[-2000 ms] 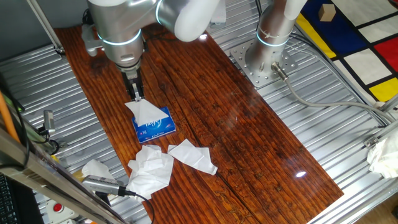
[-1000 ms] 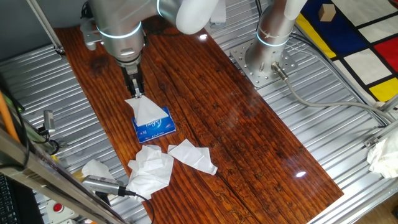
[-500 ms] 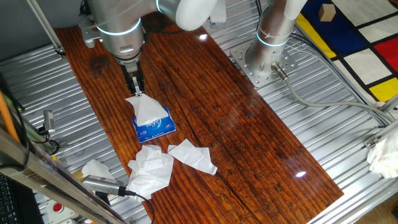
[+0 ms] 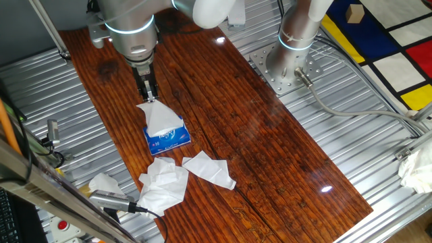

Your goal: Pull out a napkin

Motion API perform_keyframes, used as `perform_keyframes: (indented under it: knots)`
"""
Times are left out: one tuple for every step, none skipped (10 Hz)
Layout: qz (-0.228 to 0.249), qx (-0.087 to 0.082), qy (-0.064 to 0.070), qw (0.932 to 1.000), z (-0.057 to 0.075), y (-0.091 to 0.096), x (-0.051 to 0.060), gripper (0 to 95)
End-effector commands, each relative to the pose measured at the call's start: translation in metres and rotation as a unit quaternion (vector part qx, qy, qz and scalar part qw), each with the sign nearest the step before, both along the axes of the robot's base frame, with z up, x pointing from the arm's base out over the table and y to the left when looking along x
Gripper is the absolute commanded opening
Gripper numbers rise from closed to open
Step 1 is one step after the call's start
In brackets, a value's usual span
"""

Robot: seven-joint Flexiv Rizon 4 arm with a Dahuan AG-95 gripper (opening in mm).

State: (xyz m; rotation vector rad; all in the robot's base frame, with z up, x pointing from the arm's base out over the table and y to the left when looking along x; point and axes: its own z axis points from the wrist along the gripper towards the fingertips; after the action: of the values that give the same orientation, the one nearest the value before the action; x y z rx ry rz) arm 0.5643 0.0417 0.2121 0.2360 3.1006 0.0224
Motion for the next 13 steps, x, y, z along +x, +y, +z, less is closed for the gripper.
perform_keyframes:
  knots:
    - [0.001,0.000,0.001,1.0000,0.002,0.001,-0.001,0.0]
    - [0.001,0.000,0.001,1.0000,0.004,0.001,-0.002,0.0]
    - [0.001,0.001,0.001,1.0000,0.005,0.001,-0.002,0.0]
    - [0.000,0.001,0.001,1.0000,0.006,0.001,-0.003,0.0]
    - [0.000,0.001,0.001,1.0000,0.007,0.001,-0.003,0.0]
    - [0.000,0.001,0.000,1.0000,0.008,0.002,-0.004,0.0]
    - [-0.003,0.001,-0.001,1.0000,0.010,0.002,-0.004,0.0]
    - [-0.004,0.001,-0.002,1.0000,0.010,0.002,-0.005,0.0]
    - [-0.005,0.001,-0.002,1.0000,0.011,0.003,-0.005,0.0]
    - [-0.007,0.000,-0.003,1.0000,0.012,0.004,-0.006,0.0]
    - [-0.010,-0.001,-0.007,0.9999,0.011,0.006,-0.008,0.0]
    - [-0.012,-0.001,-0.014,0.9998,0.009,0.009,-0.010,0.0]
    - [-0.015,-0.001,-0.015,0.9998,0.009,0.011,-0.011,0.0]
